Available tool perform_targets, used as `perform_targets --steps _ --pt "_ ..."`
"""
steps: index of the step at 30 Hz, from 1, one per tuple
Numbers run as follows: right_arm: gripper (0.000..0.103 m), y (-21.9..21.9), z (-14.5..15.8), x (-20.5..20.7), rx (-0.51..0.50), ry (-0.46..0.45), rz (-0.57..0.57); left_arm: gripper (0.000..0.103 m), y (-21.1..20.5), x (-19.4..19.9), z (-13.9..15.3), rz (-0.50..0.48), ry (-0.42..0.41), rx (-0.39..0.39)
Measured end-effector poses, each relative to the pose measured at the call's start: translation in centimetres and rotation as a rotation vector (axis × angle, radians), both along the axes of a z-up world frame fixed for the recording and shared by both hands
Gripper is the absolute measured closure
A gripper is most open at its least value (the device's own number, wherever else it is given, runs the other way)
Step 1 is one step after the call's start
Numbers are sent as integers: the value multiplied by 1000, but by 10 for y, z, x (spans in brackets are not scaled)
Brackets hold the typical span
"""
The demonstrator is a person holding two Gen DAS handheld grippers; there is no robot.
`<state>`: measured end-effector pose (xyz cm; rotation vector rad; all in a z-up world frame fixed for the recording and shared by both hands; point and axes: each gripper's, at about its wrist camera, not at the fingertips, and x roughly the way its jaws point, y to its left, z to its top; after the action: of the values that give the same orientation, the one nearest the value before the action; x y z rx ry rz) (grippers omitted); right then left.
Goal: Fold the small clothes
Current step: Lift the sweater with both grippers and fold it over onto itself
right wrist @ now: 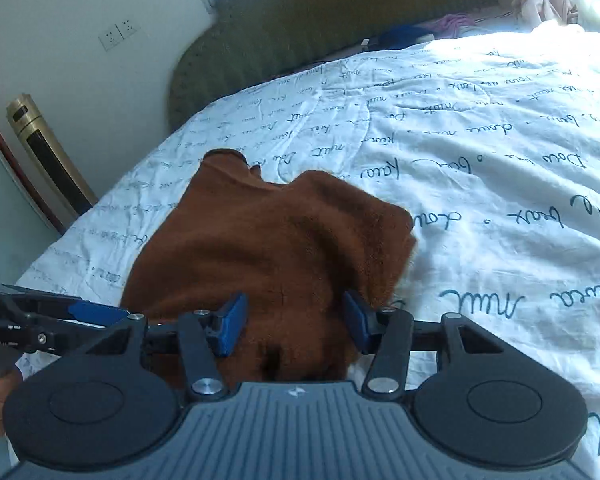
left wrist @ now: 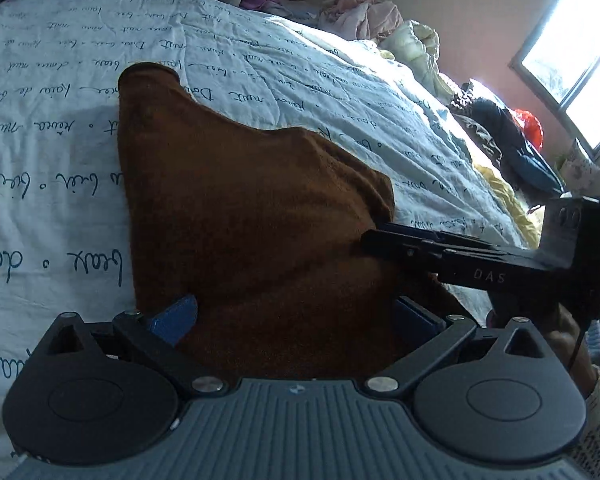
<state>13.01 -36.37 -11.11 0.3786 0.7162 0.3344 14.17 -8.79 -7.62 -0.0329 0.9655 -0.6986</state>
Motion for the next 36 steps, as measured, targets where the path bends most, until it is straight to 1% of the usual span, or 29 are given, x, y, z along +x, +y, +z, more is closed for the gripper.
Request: perform_targets --steps 1,3,4,5,6,7,8,10,11,12,14,16,18,20,21,22,23,24,25,26,27,28,30,34,36 --pt "51 -2 2 -3 12 3 -9 0 -2 -1 5 1 -8 17" --pt "49 -2 11 -8 14 -5 -11 0 9 2 20 29 -36 -3" --pt "43 -4 17 -12 18 -15 -13 0 17 7 27 58 -59 -7" --pt "39 -5 21 -15 19 -24 -20 0 27 15 34 105 -79 -3" --pt "32 -10 25 -15 19 -27 -34 0 37 26 36 149 -78 -2" --pt "28 -15 25 -15 22 -19 -53 0 47 40 36 180 -56 -8" --pt "26 -20 23 -13 34 -3 -69 0 56 56 32 197 -7 -22" --pt "26 -37 10 -5 129 57 -72 0 69 86 17 212 130 -63" --pt "26 -42 3 0 174 91 -78 0 76 99 6 226 211 -102" --pt "25 -46 -4 5 201 115 -85 0 78 108 -4 217 269 -138" --pt "25 -49 -17 13 282 142 -47 0 79 120 -24 213 390 -213" --pt "23 -51 -24 19 331 148 -46 1 77 122 -31 216 426 -283" --pt "23 -48 -23 24 358 149 -11 1 69 121 -33 198 468 -328" --pt "24 -39 -21 30 364 158 31 4 59 116 -36 170 502 -340" --pt "24 -28 -17 33 335 161 59 7 54 112 -36 172 500 -329" --pt "25 -22 -16 35 311 164 64 18 52 107 -36 184 481 -309" --pt "36 -16 -15 38 293 166 69 26 51 103 -36 190 465 -290" --pt "52 -11 -14 39 258 172 65 45 50 102 -38 196 450 -270" --pt "57 -7 -14 40 237 172 58 60 51 100 -40 205 438 -254" --pt "59 -4 -14 39 221 165 56 62 53 100 -41 205 427 -252" --pt "63 -1 -13 39 202 154 57 65 53 99 -39 204 399 -237" --pt "66 2 -10 37 181 145 53 66 52 95 -36 199 357 -199" --pt "69 13 -1 30 106 111 47 69 40 85 -23 177 251 -112" --pt "72 47 27 16 -91 23 31 73 4 51 8 131 -48 115" --pt "73 62 44 12 -144 -27 38 73 -11 37 22 119 -196 213"
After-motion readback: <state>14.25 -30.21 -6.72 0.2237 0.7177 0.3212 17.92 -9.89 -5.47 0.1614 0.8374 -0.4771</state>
